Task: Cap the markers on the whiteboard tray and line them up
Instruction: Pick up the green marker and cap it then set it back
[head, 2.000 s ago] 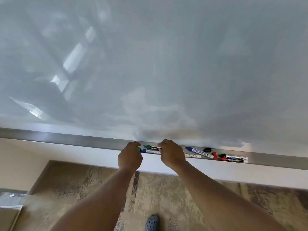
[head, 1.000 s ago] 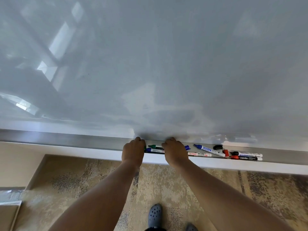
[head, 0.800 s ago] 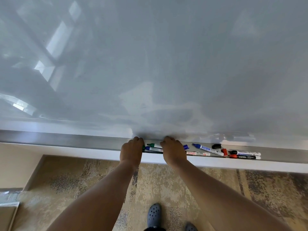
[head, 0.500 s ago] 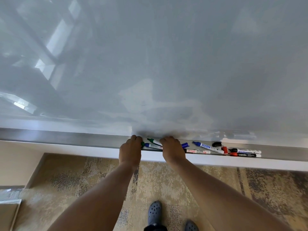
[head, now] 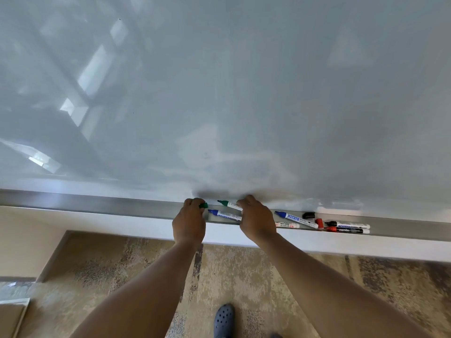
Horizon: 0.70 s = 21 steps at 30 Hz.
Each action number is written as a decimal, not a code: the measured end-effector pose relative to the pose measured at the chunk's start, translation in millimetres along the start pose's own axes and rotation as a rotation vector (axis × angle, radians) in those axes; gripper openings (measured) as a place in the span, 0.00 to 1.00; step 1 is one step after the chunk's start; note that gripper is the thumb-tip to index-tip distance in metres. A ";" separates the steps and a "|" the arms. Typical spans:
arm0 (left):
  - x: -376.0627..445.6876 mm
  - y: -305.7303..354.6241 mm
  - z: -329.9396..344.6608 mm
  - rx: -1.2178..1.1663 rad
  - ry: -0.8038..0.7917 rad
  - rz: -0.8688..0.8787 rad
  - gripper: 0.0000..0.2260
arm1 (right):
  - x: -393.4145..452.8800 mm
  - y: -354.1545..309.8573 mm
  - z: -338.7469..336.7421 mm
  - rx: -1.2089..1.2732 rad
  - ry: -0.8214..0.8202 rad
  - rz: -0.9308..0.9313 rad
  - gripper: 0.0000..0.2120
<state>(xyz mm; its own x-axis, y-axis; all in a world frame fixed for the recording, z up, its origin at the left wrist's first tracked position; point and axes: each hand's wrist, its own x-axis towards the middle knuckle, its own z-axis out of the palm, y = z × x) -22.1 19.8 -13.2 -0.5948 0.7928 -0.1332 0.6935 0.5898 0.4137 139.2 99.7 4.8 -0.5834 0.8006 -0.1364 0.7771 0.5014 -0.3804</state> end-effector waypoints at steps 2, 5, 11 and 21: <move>-4.1 3.2 -1.3 -0.022 0.011 -0.020 0.14 | -6.4 0.3 -3.0 0.027 0.000 0.013 0.22; -7.7 5.3 -2.2 -0.083 0.030 -0.055 0.13 | -13.1 1.2 -5.3 0.076 0.004 0.005 0.21; -14.2 8.4 -11.5 -0.209 0.024 -0.038 0.11 | -19.3 2.0 -15.6 0.142 0.052 -0.050 0.19; -32.2 20.3 -36.7 -0.204 0.041 0.109 0.11 | -27.2 -3.5 -34.7 0.114 0.110 -0.177 0.17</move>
<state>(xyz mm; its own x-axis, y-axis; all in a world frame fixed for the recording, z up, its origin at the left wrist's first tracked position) -3.8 0.7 32.6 -0.5395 0.8409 -0.0428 0.6607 0.4544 0.5975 160.6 87.6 41.6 -0.6744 0.7373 0.0399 0.6292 0.6021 -0.4916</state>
